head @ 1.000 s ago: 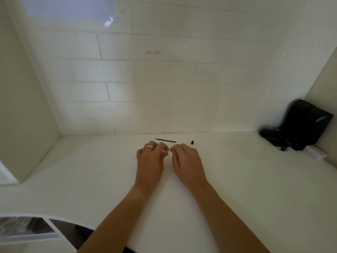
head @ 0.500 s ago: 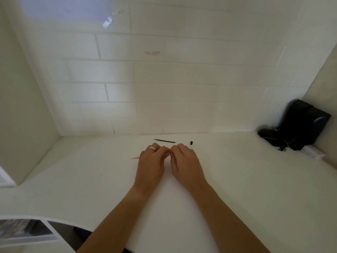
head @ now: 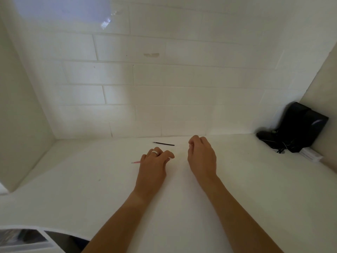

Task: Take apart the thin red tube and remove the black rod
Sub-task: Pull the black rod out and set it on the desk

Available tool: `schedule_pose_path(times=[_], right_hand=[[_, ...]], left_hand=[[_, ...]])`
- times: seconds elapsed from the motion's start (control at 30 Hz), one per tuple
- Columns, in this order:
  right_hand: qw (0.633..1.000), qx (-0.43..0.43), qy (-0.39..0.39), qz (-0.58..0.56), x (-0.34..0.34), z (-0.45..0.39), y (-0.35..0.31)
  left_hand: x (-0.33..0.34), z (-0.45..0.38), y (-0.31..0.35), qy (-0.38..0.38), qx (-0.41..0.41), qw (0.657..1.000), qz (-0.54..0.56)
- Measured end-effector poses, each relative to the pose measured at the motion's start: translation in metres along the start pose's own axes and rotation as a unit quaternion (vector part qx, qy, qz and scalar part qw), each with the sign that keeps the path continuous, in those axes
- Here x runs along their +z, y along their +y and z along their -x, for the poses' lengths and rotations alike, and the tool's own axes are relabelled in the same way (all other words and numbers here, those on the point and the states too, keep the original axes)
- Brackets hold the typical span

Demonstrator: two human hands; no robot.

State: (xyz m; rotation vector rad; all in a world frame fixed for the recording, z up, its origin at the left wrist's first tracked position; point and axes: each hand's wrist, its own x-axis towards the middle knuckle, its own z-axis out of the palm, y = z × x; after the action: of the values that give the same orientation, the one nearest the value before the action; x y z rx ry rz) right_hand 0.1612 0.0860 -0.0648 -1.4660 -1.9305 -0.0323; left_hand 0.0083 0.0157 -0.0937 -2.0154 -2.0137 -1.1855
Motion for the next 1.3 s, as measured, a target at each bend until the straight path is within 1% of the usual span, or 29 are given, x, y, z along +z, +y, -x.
schedule_pose_path(times=[0.13, 0.23, 0.37, 0.5, 0.6, 0.73, 0.83, 0.97, 1.3], right_hand=[[0.996, 0.046, -0.079, 0.023, 0.011, -0.017, 0.009], [0.993, 0.052, -0.097, 0.034, 0.022, -0.025, 0.01], [0.992, 0.061, -0.103, 0.044, 0.034, -0.027, 0.012], [0.993, 0.04, -0.104, 0.025, 0.032, -0.024, 0.011], [0.995, -0.004, -0.097, -0.028, 0.022, -0.018, 0.004], [0.985, -0.057, -0.092, -0.138, 0.008, 0.004, -0.008], [0.98, -0.09, -0.09, -0.154, 0.011, 0.028, -0.006], [0.979, -0.093, -0.077, -0.166, 0.012, 0.038, -0.003], [0.97, -0.097, -0.061, -0.214, 0.007, 0.038, -0.004]], left_hand=[[0.003, -0.001, -0.002, -0.007, -0.002, 1.0, 0.0], [0.006, -0.001, -0.004, -0.01, -0.004, 1.0, 0.0], [0.008, -0.002, -0.005, -0.01, -0.007, 1.0, -0.007], [0.007, -0.002, -0.005, -0.018, -0.011, 1.0, -0.007], [0.007, -0.003, -0.005, -0.02, -0.012, 1.0, -0.006], [0.007, -0.003, -0.006, -0.019, -0.014, 1.0, -0.012], [0.006, -0.003, -0.005, -0.016, -0.002, 1.0, -0.011], [0.006, -0.002, -0.006, -0.022, 0.016, 1.0, -0.003], [0.009, -0.001, -0.007, -0.04, 0.017, 0.998, 0.041]])
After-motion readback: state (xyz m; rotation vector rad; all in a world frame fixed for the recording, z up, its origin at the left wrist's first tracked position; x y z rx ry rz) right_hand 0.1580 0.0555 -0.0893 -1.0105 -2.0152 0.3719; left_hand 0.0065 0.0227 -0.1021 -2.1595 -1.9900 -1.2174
